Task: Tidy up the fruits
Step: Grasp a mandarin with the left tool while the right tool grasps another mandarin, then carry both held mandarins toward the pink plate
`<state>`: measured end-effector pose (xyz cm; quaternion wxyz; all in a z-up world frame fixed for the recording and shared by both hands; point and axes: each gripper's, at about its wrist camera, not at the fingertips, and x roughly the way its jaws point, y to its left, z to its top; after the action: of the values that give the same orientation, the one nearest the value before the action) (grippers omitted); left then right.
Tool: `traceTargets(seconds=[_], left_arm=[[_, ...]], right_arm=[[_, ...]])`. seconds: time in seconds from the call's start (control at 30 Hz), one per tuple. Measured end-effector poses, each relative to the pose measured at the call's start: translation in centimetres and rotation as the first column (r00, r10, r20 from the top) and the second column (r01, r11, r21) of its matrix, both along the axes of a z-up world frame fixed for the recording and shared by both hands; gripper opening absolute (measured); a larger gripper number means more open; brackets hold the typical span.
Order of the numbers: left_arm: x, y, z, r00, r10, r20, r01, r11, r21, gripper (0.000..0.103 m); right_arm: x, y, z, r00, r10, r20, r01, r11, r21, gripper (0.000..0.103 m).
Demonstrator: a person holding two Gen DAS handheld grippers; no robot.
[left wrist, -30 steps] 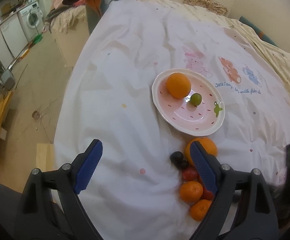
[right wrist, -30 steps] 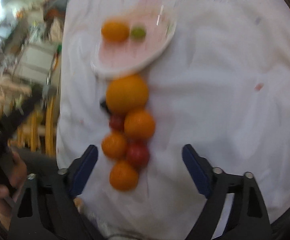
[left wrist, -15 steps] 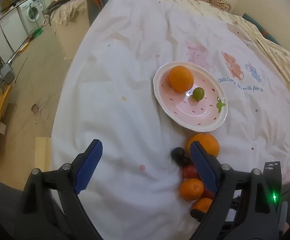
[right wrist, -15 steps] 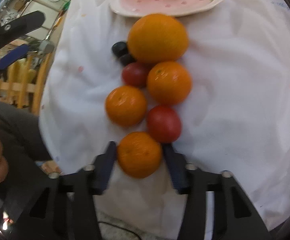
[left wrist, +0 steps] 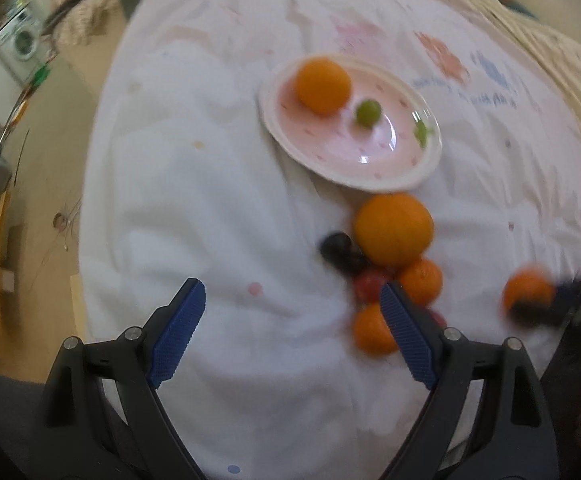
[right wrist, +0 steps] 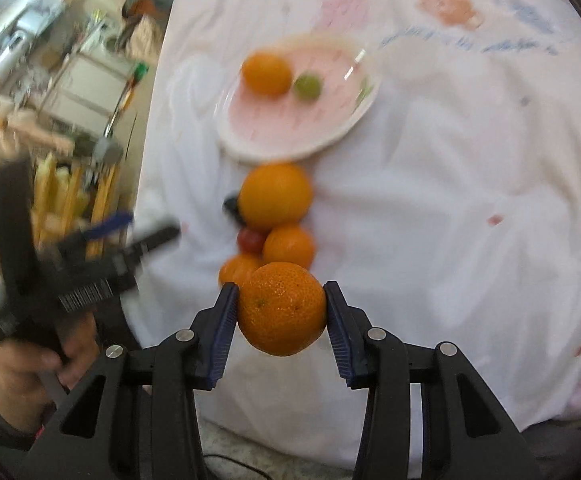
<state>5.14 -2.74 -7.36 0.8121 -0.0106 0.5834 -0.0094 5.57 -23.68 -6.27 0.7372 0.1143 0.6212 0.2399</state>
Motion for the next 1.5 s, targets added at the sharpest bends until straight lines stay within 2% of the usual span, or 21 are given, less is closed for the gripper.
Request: traceTargets(seconds=[0.07,0.23,0.3,0.43,0.6,0.63,0.67,0.7,0.93,1.07,1.23,1.5], left_arm=[[-0.3,-1.0,-0.8,0.998,-0.048,-0.039,0.049,0.999,0.008,0.087],[-0.9,-2.9,-2.9,0.980,-0.141,-0.139,0.137,0.990,-0.038,0.086],[-1.0,-3.6,-3.6,0.970,-0.180,-0.163,0.172,0.983,-0.058,0.077],[-0.7,-4.7,-4.6,0.956,-0.221,-0.194,0.215,0.975,-0.052,0.071],[0.1,-5.8,-5.6,0.942,-0.251,-0.220,0.240,0.968,-0.078,0.057],[0.2,-5.9,-5.8,0.940,-0.259,-0.220,0.245,0.965,-0.092,0.053],[0.3,-6.0,-5.8,0.938,-0.267,-0.221,0.247,0.962,-0.115,0.044],[0.4,-5.9,-5.8,0.935,-0.272,-0.227,0.246,0.959,-0.139,0.039],[-0.3,-5.7,-5.0,0.935,-0.292,-0.203,0.267,0.953,-0.140,0.036],[-1.6,-5.0,-3.9,0.943,-0.287,-0.170,0.264,0.954,-0.143,0.035],[-2.4,-3.6,-2.8,0.960,-0.254,-0.121,0.239,0.963,-0.125,0.035],[-2.3,-1.5,0.9,0.989,-0.149,0.000,0.148,0.982,-0.120,0.035]], right_arm=[[0.7,-1.0,0.5,0.999,-0.044,0.027,0.044,0.999,-0.001,0.045],[1.8,-3.1,0.6,0.991,-0.121,0.050,0.120,0.992,0.022,0.045],[1.6,-3.6,0.3,0.989,-0.142,0.050,0.140,0.990,0.035,0.045],[1.2,-3.1,-0.4,0.986,-0.160,0.051,0.158,0.987,0.035,0.045],[1.4,-3.1,-0.1,0.987,-0.150,0.058,0.148,0.988,0.041,0.045],[1.5,-3.1,-0.2,0.987,-0.150,0.056,0.148,0.988,0.040,0.045],[1.6,-3.1,-0.3,0.987,-0.151,0.051,0.150,0.988,0.040,0.045],[1.6,-3.2,-0.4,0.987,-0.153,0.049,0.151,0.988,0.038,0.045],[1.6,-3.1,-0.3,0.987,-0.152,0.049,0.150,0.988,0.042,0.045],[1.5,-3.0,-0.4,0.988,-0.146,0.051,0.144,0.989,0.039,0.045],[1.4,-3.1,-0.3,0.987,-0.150,0.056,0.147,0.988,0.042,0.045],[0.9,-3.6,0.4,0.984,-0.166,0.065,0.162,0.985,0.064,0.045]])
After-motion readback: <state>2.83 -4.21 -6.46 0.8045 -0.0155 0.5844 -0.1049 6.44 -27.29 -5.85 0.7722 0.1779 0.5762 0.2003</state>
